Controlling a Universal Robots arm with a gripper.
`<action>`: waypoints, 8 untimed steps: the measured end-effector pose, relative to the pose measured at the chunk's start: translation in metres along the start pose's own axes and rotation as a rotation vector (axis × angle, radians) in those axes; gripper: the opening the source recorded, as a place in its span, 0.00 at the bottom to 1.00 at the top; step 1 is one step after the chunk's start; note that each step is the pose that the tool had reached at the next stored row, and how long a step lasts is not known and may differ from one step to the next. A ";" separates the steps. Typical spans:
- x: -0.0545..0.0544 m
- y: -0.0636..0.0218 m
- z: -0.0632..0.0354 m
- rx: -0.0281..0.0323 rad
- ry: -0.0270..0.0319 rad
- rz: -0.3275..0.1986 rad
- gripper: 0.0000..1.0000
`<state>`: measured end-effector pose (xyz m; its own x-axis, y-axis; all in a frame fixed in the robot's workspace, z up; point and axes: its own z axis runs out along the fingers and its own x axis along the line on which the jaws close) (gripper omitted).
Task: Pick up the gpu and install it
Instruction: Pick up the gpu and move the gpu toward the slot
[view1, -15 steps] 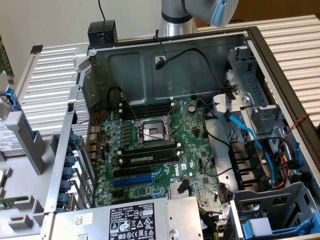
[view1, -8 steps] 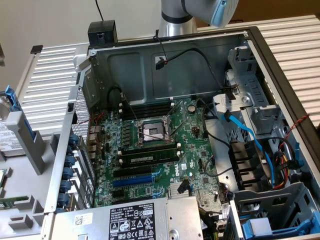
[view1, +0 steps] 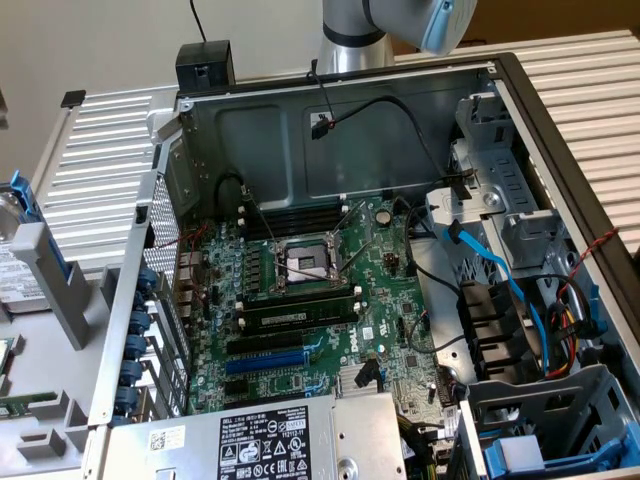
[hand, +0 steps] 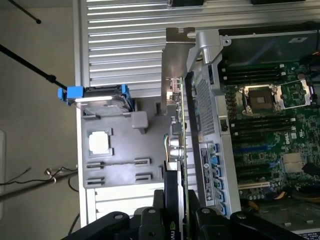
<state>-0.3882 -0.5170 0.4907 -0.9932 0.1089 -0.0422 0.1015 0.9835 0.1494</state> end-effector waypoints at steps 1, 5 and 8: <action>-0.004 0.0001 0.0001 0.0001 0.0001 0.000 0.29; -0.023 0.0002 0.0009 0.0001 0.0001 0.000 0.29; -0.036 0.0002 0.0016 0.0000 0.0000 0.000 0.29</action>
<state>-0.3519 -0.5205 0.4907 -0.9931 0.1091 -0.0421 0.1017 0.9835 0.1494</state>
